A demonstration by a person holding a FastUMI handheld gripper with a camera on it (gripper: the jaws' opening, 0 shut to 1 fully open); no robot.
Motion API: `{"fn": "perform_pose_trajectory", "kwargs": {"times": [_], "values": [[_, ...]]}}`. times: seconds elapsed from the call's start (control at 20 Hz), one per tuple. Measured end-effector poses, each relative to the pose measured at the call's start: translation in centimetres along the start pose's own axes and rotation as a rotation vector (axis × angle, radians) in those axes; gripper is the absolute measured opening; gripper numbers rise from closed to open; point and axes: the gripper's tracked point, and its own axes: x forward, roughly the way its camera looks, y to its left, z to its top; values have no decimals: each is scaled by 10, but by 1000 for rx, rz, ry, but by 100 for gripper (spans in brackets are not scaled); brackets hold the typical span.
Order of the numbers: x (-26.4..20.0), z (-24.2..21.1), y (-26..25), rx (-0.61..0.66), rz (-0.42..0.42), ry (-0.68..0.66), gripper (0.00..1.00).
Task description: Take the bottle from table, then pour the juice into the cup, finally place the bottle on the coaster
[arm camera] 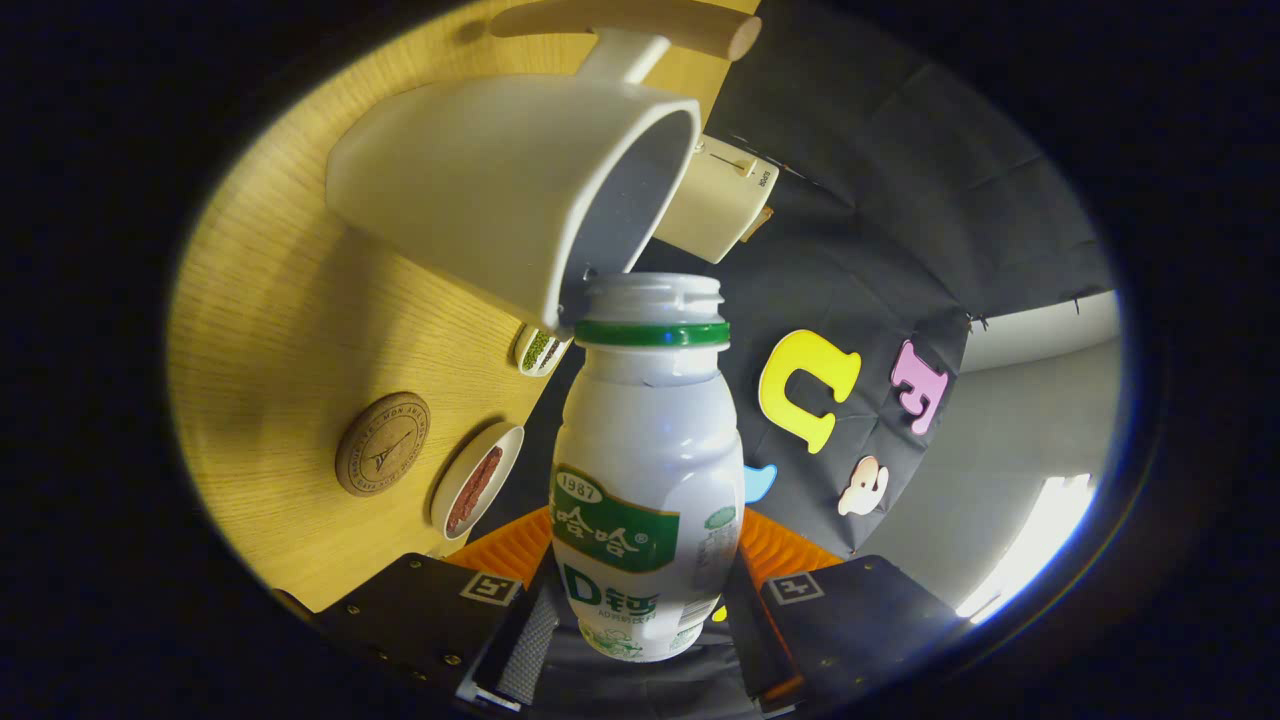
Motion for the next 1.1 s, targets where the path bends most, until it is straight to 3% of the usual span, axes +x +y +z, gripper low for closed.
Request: {"fn": "perform_pose_trajectory", "kwargs": {"times": [0.25,0.4,0.9,1.1], "values": [[1,-3,16,218,88,-15,74],[4,-10,11,317,62,-3,74],[8,-8,10,888,114,-24,74],[9,-16,14,1045,133,-8,75]]}}
